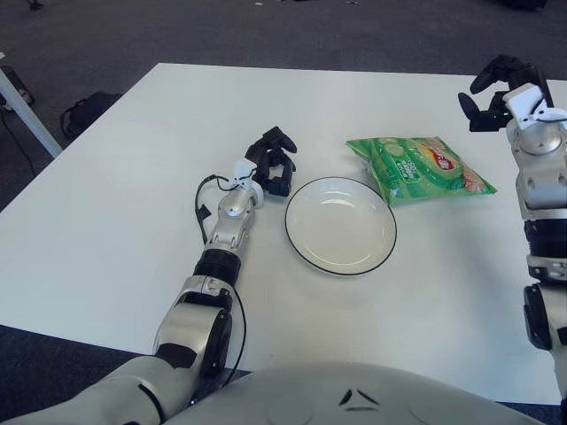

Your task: Put the snack into the plate.

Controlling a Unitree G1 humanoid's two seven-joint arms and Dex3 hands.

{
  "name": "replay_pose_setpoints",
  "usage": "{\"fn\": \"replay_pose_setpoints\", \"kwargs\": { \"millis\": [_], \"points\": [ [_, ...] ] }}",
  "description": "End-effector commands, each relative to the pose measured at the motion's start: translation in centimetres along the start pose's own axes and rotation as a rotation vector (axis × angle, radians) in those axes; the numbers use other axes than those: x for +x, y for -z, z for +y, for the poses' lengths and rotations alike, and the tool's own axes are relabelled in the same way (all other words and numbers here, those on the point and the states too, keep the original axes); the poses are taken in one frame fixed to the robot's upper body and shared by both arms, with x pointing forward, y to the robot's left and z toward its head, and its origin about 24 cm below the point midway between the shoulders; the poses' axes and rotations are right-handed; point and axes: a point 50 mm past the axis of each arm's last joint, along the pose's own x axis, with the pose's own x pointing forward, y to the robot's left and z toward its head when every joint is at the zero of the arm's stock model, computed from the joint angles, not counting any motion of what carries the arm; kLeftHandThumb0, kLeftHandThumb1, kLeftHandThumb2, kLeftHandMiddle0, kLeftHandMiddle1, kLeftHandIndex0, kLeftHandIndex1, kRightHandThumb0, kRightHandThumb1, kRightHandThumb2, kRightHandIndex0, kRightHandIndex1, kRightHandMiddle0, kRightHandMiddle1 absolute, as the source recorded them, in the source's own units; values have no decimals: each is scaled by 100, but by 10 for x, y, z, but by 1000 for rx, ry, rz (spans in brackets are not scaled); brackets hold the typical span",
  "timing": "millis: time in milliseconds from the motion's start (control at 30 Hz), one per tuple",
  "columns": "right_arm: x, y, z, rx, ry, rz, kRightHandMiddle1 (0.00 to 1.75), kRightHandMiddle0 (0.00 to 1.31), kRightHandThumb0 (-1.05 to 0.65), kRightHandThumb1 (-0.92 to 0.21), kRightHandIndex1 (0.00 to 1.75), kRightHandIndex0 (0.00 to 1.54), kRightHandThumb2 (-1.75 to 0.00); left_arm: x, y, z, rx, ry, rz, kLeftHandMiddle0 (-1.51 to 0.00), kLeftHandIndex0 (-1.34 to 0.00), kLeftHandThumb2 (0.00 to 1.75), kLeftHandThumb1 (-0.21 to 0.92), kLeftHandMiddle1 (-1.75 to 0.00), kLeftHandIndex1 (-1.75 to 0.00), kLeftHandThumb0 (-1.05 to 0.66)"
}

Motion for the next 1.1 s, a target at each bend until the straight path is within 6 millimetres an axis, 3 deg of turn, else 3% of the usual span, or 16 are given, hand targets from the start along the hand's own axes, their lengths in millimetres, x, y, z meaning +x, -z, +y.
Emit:
{"fn": "replay_pose_setpoints", "kwargs": {
  "millis": [0, 67, 200, 367, 433, 533, 667, 733, 767, 900, 1067],
  "points": [
    [-9, -2, 1, -126, -32, -65, 175, 43, -33, -49, 175, 81, -110, -29, 38, 3, -23, -34, 145, -65, -64, 155, 12, -175, -175, -1],
    [-14, -4, 0, -213, -57, -121, 175, 38, -14, -40, 173, 70, -122, -29, 38, 3, -24, -35, 147, -65, -64, 155, 12, -175, -175, -1],
    [-18, -8, -2, -337, -84, -220, 175, 33, -4, -42, 168, 60, -118, -28, 38, 3, -24, -40, 153, -64, -63, 155, 12, -175, -175, -1],
    [-21, -12, -4, -457, -134, -324, 170, 21, -1, -71, 151, 47, -73, -28, 39, 3, -21, -42, 158, -64, -63, 154, 13, -175, -175, -1],
    [-21, -12, -4, -483, -160, -348, 169, 23, -18, -82, 140, 39, -59, -27, 39, 3, -19, -41, 158, -64, -63, 154, 13, -175, -175, -1],
    [-23, -12, -3, -521, -232, -376, 142, 8, -55, -70, 123, 25, -69, -27, 39, 3, -20, -39, 157, -64, -63, 154, 13, -175, -175, -1],
    [-24, -11, -1, -548, -333, -391, 105, 2, -88, -77, 96, 6, -52, -27, 39, 3, -22, -35, 156, -64, -63, 154, 13, -175, -175, -1],
    [-25, -11, 0, -553, -396, -392, 91, 1, -95, -81, 79, 3, -44, -27, 39, 3, -22, -34, 155, -64, -63, 154, 13, -175, -175, -1],
    [-25, -11, 0, -555, -430, -392, 72, 0, -99, -84, 60, 2, -39, -27, 39, 3, -21, -34, 155, -64, -63, 154, 13, -175, -175, -1],
    [-26, -13, 3, -533, -528, -404, 29, 0, -104, -90, 18, 0, -32, -27, 39, 2, -20, -36, 154, -64, -63, 154, 13, -175, -175, -1],
    [-27, -18, 4, -472, -636, -434, 5, 0, -105, -92, 3, 0, -31, -28, 39, 2, -23, -36, 154, -64, -64, 155, 12, -175, -175, -1]
  ]
}}
